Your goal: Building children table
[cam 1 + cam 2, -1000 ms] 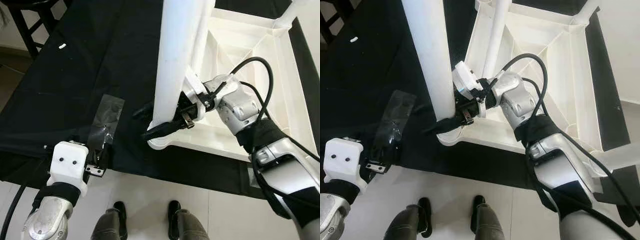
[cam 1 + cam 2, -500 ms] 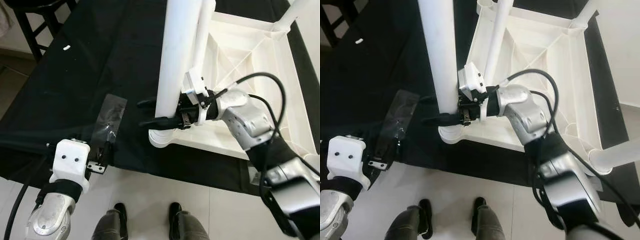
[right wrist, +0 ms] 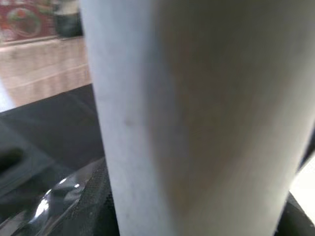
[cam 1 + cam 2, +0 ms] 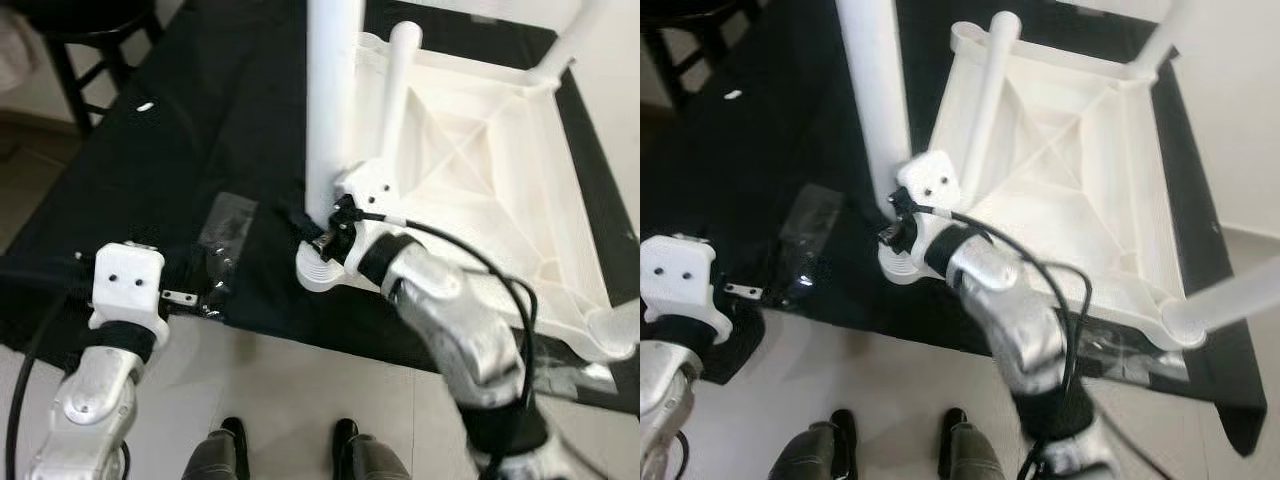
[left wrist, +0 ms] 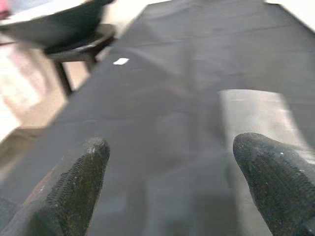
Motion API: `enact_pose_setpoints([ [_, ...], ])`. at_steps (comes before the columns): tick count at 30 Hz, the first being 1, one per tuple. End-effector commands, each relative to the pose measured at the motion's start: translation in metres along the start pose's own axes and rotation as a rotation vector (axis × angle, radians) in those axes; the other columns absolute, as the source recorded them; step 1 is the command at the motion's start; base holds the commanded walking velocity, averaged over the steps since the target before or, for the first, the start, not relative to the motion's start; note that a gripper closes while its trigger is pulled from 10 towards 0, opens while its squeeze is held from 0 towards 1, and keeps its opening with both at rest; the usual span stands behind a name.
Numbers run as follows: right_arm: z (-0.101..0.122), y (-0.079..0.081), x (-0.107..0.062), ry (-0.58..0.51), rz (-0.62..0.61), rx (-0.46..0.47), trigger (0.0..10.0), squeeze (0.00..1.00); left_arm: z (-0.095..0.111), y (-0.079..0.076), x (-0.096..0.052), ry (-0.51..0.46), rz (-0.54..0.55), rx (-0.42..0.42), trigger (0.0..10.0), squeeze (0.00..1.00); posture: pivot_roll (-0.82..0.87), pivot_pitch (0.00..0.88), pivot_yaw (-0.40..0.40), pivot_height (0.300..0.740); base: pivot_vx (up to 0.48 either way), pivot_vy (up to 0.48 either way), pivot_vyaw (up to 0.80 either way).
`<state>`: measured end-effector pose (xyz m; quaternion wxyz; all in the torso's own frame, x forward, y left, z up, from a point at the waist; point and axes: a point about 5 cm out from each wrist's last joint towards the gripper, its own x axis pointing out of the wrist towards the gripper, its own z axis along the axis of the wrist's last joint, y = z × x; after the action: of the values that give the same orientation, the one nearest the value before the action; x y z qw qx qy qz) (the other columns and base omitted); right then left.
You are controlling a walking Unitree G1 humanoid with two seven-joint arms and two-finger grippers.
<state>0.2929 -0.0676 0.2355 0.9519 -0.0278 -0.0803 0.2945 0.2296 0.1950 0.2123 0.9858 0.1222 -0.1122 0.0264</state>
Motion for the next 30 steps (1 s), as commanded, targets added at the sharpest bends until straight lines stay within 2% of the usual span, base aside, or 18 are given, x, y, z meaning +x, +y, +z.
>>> enact_pose_setpoints([
  [1,-0.043,-0.003,-0.011,0.203,-0.081,0.072,10.0,0.00,-0.001,0.004,0.002,-0.006,-0.001,0.014,10.0,0.00,-0.03,0.275,-0.056,0.740,0.000,0.000,0.00],
  [5,-0.037,0.002,-0.010,0.159,-0.116,0.072,10.0,0.00,0.002,0.009,0.009,-0.030,0.008,0.023,10.0,0.00,-0.03,0.255,-0.046,0.740,0.000,0.000,0.00],
  [12,-0.024,0.005,-0.008,0.072,-0.136,0.083,10.0,0.00,0.003,0.010,0.017,-0.052,0.003,0.015,10.0,0.00,-0.03,0.230,-0.038,0.740,0.000,0.000,0.00],
  [17,-0.014,0.003,-0.006,0.006,-0.092,0.087,10.0,0.00,0.005,0.010,0.022,-0.064,0.001,0.001,10.0,0.00,-0.04,0.217,-0.033,0.740,0.000,0.000,0.00],
  [18,-0.003,0.004,-0.004,-0.063,0.002,0.091,10.0,0.00,0.005,0.009,0.024,-0.071,-0.003,-0.004,10.0,0.00,-0.04,0.209,-0.032,0.740,0.000,0.000,0.00],
  [21,0.003,0.005,-0.004,-0.095,0.068,0.084,10.0,0.00,0.005,0.009,0.025,-0.073,-0.005,-0.006,10.0,0.00,-0.04,0.208,-0.031,0.740,0.000,0.000,0.00],
  [23,0.012,0.005,-0.007,-0.127,0.227,0.075,10.0,0.00,0.005,0.008,0.025,-0.075,-0.011,-0.009,10.0,0.00,-0.04,0.206,-0.031,0.740,0.000,0.000,0.00],
  [25,0.020,-0.001,-0.013,-0.135,0.405,-0.008,10.0,0.00,0.005,0.006,0.025,-0.075,-0.018,-0.014,10.0,0.00,-0.03,0.204,-0.032,0.740,0.000,0.000,0.00],
  [28,0.022,-0.004,-0.015,-0.131,0.464,-0.039,10.0,0.00,0.005,0.006,0.025,-0.075,-0.021,-0.015,10.0,0.00,-0.03,0.204,-0.032,0.740,0.000,0.000,0.00],
  [30,0.030,-0.017,-0.017,-0.116,0.604,-0.079,10.0,0.00,0.004,0.003,0.024,-0.072,-0.029,-0.019,10.0,0.00,-0.03,0.209,-0.040,0.740,0.000,0.000,0.00],
])
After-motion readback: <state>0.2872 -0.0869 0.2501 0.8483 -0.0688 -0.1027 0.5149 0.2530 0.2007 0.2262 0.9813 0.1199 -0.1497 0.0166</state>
